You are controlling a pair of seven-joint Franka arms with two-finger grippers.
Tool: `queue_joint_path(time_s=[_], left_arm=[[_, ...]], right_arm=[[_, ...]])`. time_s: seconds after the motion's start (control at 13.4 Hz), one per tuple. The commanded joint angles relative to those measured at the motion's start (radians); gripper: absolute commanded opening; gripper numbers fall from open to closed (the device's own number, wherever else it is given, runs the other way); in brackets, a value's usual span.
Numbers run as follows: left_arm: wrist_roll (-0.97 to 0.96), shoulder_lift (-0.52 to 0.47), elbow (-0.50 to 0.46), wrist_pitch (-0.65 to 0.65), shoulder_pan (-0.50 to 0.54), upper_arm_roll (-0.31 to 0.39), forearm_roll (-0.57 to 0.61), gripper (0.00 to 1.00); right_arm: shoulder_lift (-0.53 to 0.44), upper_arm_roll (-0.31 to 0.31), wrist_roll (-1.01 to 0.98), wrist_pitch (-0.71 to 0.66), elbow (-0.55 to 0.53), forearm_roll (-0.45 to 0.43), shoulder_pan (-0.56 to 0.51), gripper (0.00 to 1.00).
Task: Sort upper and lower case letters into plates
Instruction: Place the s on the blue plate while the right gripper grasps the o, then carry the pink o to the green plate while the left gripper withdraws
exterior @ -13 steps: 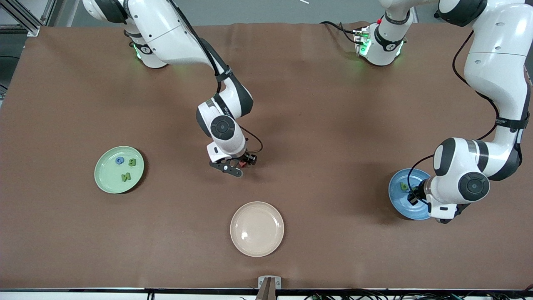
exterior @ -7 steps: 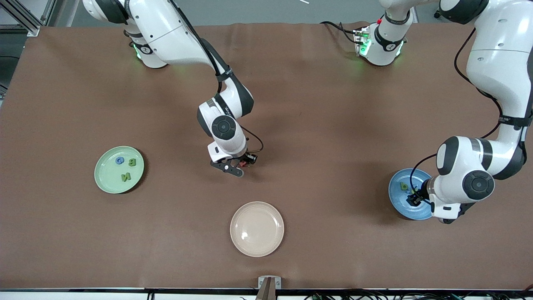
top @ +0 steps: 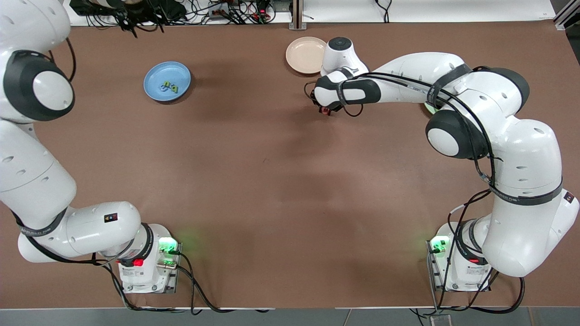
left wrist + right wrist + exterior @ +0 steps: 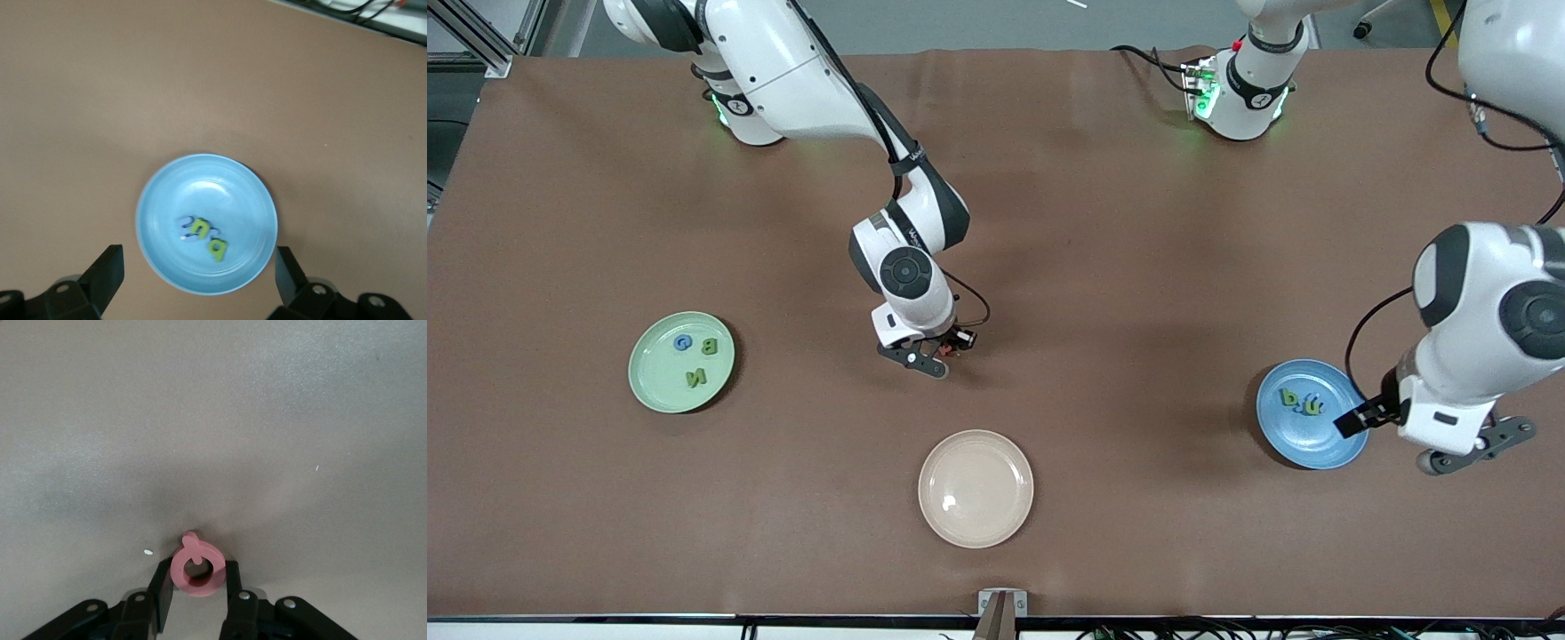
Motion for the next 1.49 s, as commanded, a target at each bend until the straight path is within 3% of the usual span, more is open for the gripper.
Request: queue_joint_path(time_s=[0.0, 0.15, 0.3, 0.45, 0.74, 0.89, 1.12, 1.19, 1.41], left_arm=[[0.071, -0.115, -0.031, -0.056, 0.008, -0.006, -0.057, 1.0], [0.08, -0.174, -0.015, -0.133, 0.008, -0.003, -0.152, 1.0], [0.158, -0.209, 0.016, -0.204, 0.008, -0.004, -0.155, 1.0], [0.236, -0.244, 0.045, -0.277, 0.008, -0.004, -0.157, 1.0], [0.357, -0.359, 0.044, -0.405, 0.007, 0.014, -0.222, 1.0], [0.411, -0.41, 0.033, -0.452, -0.047, 0.066, -0.242, 1.0], [0.445, -0.461, 0.013, -0.567, -0.223, 0.281, -0.31, 1.0], [0.473, -0.473, -0.004, -0.574, -0.242, 0.308, -0.321, 1.0], [0.487, -0.508, -0.05, -0.574, -0.246, 0.307, -0.321, 1.0]], right_arm=[[0.013, -0.009, 0.004, 0.012, 0.008, 0.01, 0.009, 0.12], [0.002, -0.011, -0.002, -0.001, 0.01, 0.012, -0.004, 0.11], [-0.016, -0.017, -0.048, -0.013, -0.004, 0.007, -0.016, 0.11], [-0.102, -0.026, -0.166, -0.1, -0.062, 0.003, -0.057, 0.11], [-0.333, -0.129, -0.48, -0.091, -0.315, -0.005, -0.1, 0.11], [-0.418, -0.196, -0.667, -0.056, -0.427, -0.006, -0.128, 0.11], [-0.443, -0.255, -0.991, -0.039, -0.476, -0.006, -0.255, 0.12], [-0.437, -0.255, -1.074, -0.039, -0.478, -0.006, -0.31, 0.12], [-0.429, -0.253, -1.329, -0.004, -0.478, -0.006, -0.453, 0.13]])
